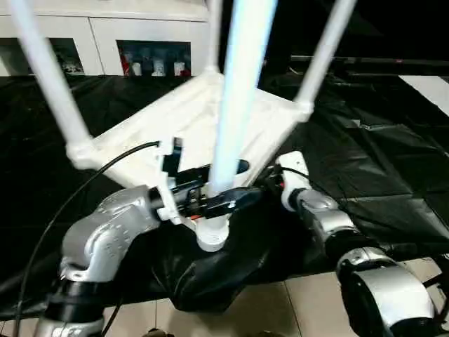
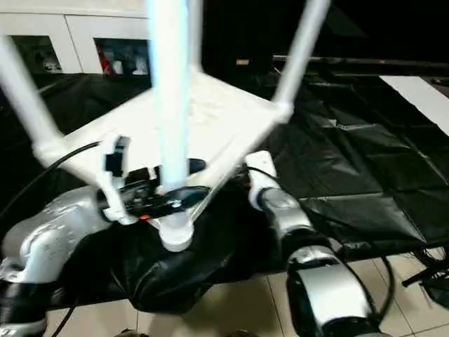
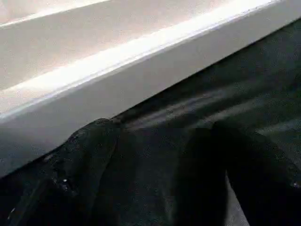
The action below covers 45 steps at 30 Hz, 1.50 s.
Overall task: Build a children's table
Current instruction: Rotate table base
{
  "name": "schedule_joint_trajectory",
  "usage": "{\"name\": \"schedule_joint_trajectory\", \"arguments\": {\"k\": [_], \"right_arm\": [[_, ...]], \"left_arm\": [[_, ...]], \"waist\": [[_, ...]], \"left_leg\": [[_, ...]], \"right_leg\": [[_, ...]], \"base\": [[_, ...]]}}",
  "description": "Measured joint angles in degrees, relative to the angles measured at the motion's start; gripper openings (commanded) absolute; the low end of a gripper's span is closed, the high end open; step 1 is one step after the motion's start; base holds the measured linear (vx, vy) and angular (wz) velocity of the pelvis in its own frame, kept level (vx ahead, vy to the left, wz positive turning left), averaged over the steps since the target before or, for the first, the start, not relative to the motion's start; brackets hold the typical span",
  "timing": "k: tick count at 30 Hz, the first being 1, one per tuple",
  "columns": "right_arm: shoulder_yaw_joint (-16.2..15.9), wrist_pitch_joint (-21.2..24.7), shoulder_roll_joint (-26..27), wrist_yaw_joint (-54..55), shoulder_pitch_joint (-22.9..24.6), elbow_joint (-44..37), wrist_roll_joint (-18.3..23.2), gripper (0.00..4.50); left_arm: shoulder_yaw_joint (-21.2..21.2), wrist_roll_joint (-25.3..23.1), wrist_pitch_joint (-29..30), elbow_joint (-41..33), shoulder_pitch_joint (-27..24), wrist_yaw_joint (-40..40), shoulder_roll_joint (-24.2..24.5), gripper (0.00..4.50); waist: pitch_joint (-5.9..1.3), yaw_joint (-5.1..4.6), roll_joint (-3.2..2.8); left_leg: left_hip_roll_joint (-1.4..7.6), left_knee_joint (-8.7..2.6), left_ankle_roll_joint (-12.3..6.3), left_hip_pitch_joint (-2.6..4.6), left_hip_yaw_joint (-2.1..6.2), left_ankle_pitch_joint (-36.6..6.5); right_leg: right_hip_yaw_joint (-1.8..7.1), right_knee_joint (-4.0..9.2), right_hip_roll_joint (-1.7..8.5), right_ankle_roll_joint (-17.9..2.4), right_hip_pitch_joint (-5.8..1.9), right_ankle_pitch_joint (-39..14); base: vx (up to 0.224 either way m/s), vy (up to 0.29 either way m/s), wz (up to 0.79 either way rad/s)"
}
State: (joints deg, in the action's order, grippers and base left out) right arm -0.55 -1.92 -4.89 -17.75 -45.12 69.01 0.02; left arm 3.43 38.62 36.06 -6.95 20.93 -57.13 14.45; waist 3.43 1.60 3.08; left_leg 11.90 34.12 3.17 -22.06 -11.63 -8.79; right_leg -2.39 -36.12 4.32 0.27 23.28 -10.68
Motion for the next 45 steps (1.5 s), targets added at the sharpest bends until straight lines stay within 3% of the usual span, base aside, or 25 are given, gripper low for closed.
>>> {"name": "schedule_joint_trajectory", "arguments": {"k": [10,29,32,38,45], "right_arm": [[0.0,-0.9,1.6,-0.3,-1.1,1.6,-1.1,3.87],[0.2,-1.2,2.6,-1.5,-2.4,3.0,-2.2,3.87],[0.3,-1.6,2.7,-1.5,-2.4,3.1,-2.2,3.87],[1.3,-3.9,2.3,-3.2,-2.4,3.0,-1.6,3.87],[3.1,-5.8,-6.6,-9.6,-1.6,-1.0,0.4,3.87]], "left_arm": [[4.2,-7.1,-7.6,9.5,6.0,3.6,-6.3,4.45],[4.4,-11.9,-15.3,18.4,9.7,6.3,-13.0,4.45],[4.8,-14.7,-17.5,21.2,11.7,7.8,-13.6,4.45],[6.2,-20.8,-21.6,26.4,13.4,10.1,-9.6,4.45],[8.3,-21.7,-21.5,25.7,10.6,-1.4,0.3,4.45]], "waist": [[0.04,0.13,0.22],[0.05,0.35,0.34],[0.05,0.33,0.35],[0.06,0.44,0.32],[0.16,2.07,0.05]], "left_leg": [[-0.01,0.06,0.0,0.01,0.01,0.0],[-0.01,0.05,-0.02,-0.01,0.05,0.0],[-0.01,0.05,-0.01,0.0,0.05,0.0],[-0.01,0.0,-0.02,-0.08,0.08,0.0],[-0.03,0.0,-0.05,-0.23,0.04,0.0]], "right_leg": [[0.02,0.01,0.0,-0.1,0.0,0.1],[-0.03,0.03,0.01,-0.1,0.0,0.1],[-0.02,0.04,0.01,-0.1,0.0,0.1],[-0.07,0.04,0.01,-0.1,0.07,0.1],[-0.07,0.06,0.05,-0.1,0.19,0.1]], "base": [[0.0,0.0,0.0],[0.0,0.0,0.0],[0.0,0.0,0.0],[0.0,0.0,0.0],[0.0,0.0,0.0]]}}
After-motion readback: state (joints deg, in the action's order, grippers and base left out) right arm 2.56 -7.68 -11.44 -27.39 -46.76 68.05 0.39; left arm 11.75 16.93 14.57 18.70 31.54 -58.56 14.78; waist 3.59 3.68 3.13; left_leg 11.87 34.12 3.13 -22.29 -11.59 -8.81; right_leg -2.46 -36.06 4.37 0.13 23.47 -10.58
